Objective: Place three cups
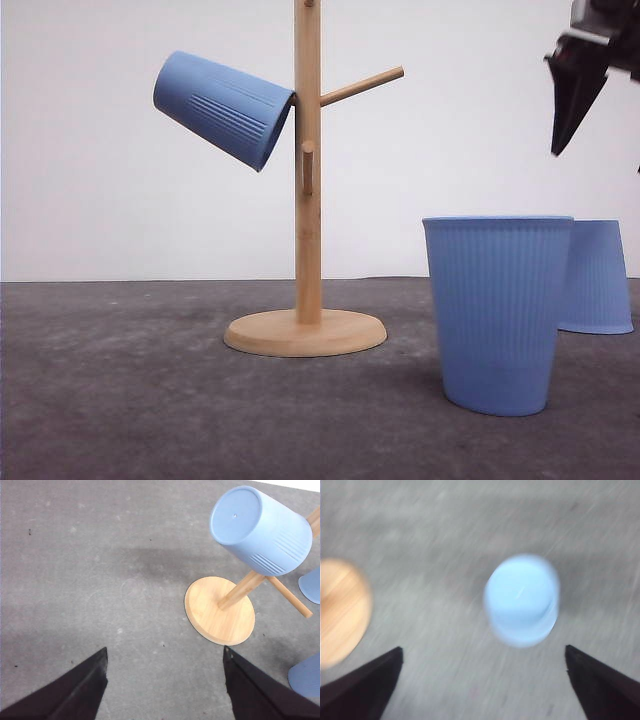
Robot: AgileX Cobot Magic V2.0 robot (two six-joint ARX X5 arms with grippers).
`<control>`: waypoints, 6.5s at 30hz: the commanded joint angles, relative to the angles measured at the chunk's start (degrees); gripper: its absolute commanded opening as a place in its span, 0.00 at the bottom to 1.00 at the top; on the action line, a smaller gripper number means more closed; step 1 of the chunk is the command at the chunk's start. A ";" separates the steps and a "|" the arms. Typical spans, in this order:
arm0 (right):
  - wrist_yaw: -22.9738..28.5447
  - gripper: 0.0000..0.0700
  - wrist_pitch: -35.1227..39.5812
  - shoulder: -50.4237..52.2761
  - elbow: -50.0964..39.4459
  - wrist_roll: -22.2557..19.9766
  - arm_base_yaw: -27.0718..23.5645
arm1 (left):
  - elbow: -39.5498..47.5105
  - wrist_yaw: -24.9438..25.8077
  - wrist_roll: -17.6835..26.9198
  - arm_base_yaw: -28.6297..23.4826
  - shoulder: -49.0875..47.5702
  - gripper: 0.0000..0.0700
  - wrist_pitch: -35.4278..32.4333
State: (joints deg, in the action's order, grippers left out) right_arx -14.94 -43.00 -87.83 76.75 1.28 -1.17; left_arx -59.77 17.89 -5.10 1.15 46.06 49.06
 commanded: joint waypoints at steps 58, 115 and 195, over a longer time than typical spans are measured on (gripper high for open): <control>-18.36 0.58 14.84 24.56 -18.08 10.01 -2.97 | -0.59 0.13 0.31 0.00 0.22 0.61 -0.22; -38.73 0.58 30.57 0.84 -5.70 28.68 9.73 | -0.59 0.09 0.33 0.04 0.07 0.61 -0.20; -5.71 0.00 -2.73 14.51 -27.19 9.75 22.80 | -0.59 0.17 -0.50 2.42 -0.39 0.61 0.83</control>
State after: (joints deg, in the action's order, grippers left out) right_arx -19.59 -45.74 -72.79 49.21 10.78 21.32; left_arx -59.77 17.90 -5.56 3.33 45.67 50.41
